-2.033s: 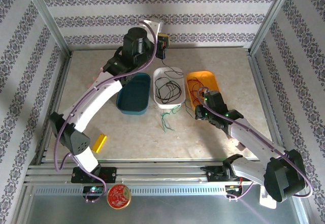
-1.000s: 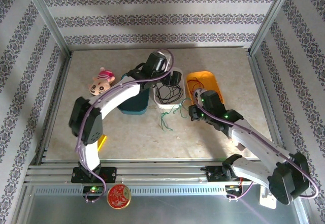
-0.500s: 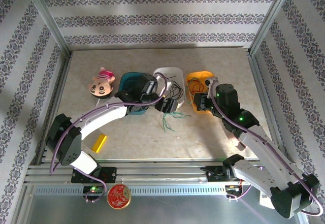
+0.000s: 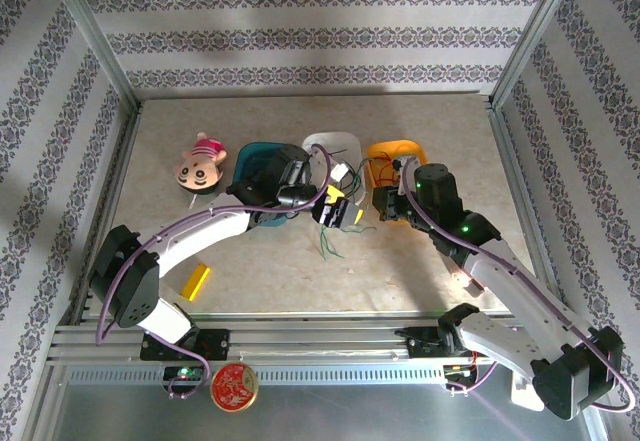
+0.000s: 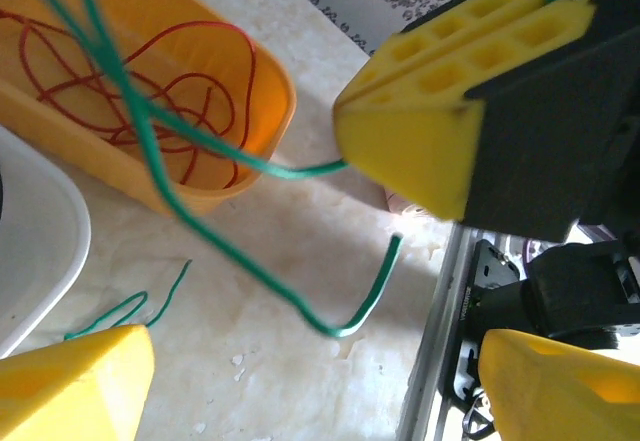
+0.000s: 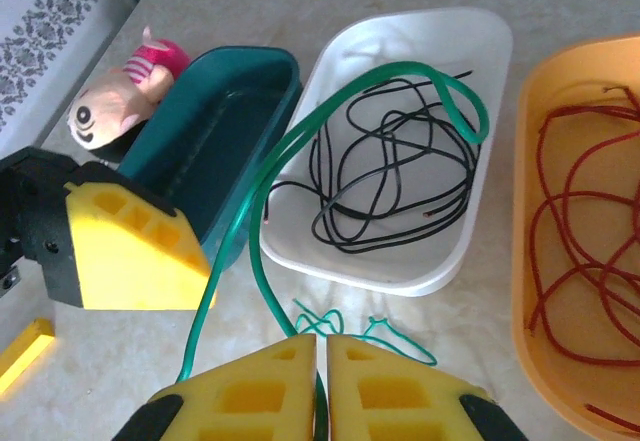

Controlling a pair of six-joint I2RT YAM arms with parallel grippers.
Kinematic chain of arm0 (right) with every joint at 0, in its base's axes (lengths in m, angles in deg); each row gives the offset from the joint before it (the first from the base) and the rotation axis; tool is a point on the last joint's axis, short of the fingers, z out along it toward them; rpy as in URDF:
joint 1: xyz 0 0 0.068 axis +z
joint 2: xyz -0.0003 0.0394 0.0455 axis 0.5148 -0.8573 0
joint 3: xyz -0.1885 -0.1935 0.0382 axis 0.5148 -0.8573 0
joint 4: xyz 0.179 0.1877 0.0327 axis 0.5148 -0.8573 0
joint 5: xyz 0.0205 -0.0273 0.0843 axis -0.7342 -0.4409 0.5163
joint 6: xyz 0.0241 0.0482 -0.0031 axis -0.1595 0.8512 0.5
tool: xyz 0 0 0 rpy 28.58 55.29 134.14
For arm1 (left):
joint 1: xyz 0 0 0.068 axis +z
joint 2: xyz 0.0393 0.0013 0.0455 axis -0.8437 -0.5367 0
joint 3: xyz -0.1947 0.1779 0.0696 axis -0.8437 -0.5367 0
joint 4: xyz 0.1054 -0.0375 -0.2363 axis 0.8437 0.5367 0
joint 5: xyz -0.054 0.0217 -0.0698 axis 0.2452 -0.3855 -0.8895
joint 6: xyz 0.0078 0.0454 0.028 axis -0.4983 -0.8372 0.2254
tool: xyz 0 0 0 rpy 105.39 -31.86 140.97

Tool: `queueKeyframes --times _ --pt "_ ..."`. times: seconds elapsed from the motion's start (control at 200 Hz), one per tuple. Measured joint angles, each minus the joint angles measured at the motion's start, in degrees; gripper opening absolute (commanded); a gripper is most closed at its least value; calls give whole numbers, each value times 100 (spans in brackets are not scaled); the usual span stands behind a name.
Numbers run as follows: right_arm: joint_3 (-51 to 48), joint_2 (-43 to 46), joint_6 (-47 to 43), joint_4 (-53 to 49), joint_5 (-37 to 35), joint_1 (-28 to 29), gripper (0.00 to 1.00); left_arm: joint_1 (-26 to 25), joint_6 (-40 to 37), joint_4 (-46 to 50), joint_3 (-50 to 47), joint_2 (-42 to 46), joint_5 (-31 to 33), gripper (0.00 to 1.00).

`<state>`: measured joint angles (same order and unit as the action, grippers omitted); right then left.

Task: Untangle the cables
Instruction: Pass the cable, then place the cable into the container.

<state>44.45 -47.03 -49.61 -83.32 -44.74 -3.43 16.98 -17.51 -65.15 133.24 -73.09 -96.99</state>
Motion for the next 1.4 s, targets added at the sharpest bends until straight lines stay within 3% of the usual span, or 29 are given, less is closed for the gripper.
queueKeyframes --times 0.08,0.235,0.345,0.55,0.755,0.875,0.959,1.034,1.189,1.399 --pt "2 -4 4 59 0 79 12 0 63 -98 2 -42 -55 63" --pt "2 -4 33 170 -9 122 12 0 186 -234 42 -199 -26 16" --pt "2 0 63 212 -175 120 12 0 258 -247 50 -245 188 3" --pt "-249 140 157 223 -717 -98 12 83 411 -330 -142 37 691 0" --pt "-472 168 260 219 -741 -345 17 317 658 -566 -461 693 820 0" --pt "-470 107 299 313 -549 -341 28 317 723 -649 -461 715 839 0" --pt "-466 2 378 389 -411 -339 47 317 763 -662 -468 715 944 0" --pt "-450 -81 367 437 -341 -328 56 323 822 -706 -507 715 1073 0" --pt "-422 -105 455 483 -450 -293 61 538 1086 -876 -859 831 1537 0" --pt "-422 127 586 490 -857 -385 63 1425 1744 -918 -1624 1423 2374 0"
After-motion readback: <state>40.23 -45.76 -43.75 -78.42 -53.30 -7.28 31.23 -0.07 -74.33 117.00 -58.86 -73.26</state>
